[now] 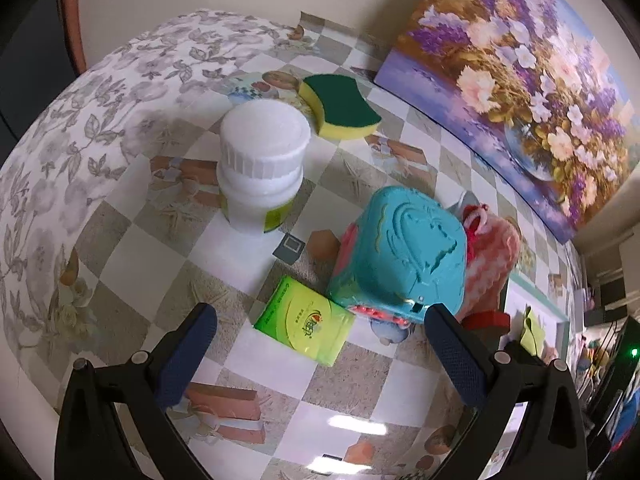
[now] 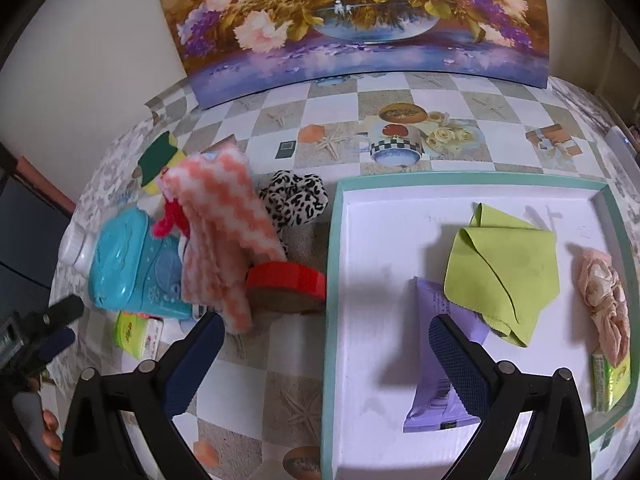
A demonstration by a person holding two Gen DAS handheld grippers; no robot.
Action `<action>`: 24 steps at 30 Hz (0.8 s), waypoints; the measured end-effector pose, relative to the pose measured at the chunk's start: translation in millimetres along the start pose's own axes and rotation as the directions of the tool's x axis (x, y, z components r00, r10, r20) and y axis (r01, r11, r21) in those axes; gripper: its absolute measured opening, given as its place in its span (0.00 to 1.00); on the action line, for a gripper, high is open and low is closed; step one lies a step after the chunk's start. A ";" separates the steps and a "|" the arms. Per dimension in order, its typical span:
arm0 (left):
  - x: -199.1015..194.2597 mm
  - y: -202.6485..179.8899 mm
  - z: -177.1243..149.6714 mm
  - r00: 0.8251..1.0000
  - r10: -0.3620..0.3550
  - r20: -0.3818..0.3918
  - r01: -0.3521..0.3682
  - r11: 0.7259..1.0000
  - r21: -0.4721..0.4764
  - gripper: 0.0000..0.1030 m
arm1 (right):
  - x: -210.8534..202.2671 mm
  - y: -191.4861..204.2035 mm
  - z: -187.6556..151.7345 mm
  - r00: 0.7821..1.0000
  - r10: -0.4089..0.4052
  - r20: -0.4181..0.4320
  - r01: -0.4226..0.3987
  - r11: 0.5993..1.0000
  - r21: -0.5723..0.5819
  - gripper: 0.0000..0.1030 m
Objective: Organize soft objects
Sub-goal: 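Grasp the red tape roll with the right tool while the left tool grasps the green tissue packet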
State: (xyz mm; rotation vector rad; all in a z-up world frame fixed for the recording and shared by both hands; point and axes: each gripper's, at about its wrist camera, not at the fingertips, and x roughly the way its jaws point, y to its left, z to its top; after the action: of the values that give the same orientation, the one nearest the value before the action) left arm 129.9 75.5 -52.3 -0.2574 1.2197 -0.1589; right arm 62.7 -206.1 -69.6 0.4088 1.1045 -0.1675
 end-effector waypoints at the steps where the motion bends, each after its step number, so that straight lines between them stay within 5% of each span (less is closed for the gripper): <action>1: 1.5 0.1 -0.3 1.000 -0.004 -0.007 0.004 1.000 0.008 1.00 | 0.6 0.2 1.1 1.000 0.007 0.002 -0.007 1.000 0.000 1.00; 14: 35.1 -3.9 -7.7 0.996 0.025 -0.090 -0.014 0.993 0.115 1.00 | 11.4 17.3 4.9 0.999 0.045 0.002 -0.045 0.999 -0.031 0.99; 24: 58.0 -5.8 -14.6 0.988 0.059 -0.141 -0.039 0.989 0.143 1.00 | 19.2 22.4 8.6 0.999 0.054 0.007 -0.054 0.998 -0.015 0.74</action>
State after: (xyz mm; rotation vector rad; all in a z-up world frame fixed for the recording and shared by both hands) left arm 135.9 53.4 -107.9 -0.0945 1.3513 -0.2228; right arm 85.8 -187.8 -78.1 0.4240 1.0854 -0.1131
